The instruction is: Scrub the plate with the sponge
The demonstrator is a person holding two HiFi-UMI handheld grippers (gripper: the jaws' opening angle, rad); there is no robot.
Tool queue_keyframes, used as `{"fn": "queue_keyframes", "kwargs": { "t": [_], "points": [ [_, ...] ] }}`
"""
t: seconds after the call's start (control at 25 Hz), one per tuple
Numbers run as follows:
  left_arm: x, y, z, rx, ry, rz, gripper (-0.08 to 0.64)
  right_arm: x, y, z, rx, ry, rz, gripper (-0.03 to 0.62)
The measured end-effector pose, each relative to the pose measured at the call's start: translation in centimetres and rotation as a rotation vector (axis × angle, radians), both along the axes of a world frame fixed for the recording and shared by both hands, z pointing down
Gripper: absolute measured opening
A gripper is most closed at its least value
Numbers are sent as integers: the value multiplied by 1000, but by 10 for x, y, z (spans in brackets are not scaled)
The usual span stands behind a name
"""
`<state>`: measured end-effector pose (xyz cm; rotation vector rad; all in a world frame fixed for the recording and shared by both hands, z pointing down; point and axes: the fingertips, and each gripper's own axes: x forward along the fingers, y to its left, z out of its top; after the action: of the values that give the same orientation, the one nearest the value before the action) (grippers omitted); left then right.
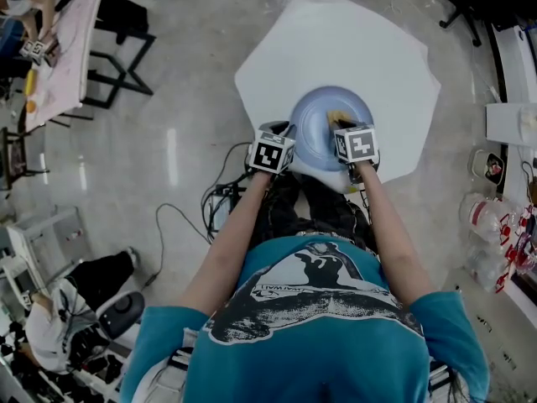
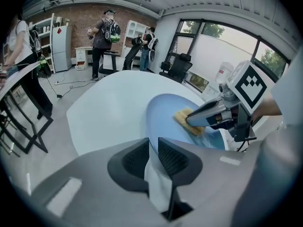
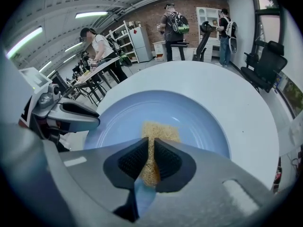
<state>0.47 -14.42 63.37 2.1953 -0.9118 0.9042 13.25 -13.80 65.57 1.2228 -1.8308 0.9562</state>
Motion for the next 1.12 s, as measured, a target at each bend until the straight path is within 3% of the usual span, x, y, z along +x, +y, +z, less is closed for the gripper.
{"fn": "queue_keyframes", "kwargs": {
  "t": [0.32, 0.56, 0.68, 0.84, 1.12],
  "points": [
    [4, 3, 1, -13, 18, 12, 83, -35, 18, 1, 22, 11, -126, 40],
    [7, -3, -2, 93, -1, 102, 103, -31, 15, 1, 10, -27, -103, 41],
    [5, -6, -8, 123, -4, 103, 92, -29, 13, -1, 21, -64, -65, 43],
    [-2, -8, -26, 156, 29, 114, 82, -28, 5, -16, 67, -95, 15, 40],
    [-14, -4, -66, 199, 104, 182, 49, -41, 5, -58, 173, -148, 25, 37]
  ]
}}
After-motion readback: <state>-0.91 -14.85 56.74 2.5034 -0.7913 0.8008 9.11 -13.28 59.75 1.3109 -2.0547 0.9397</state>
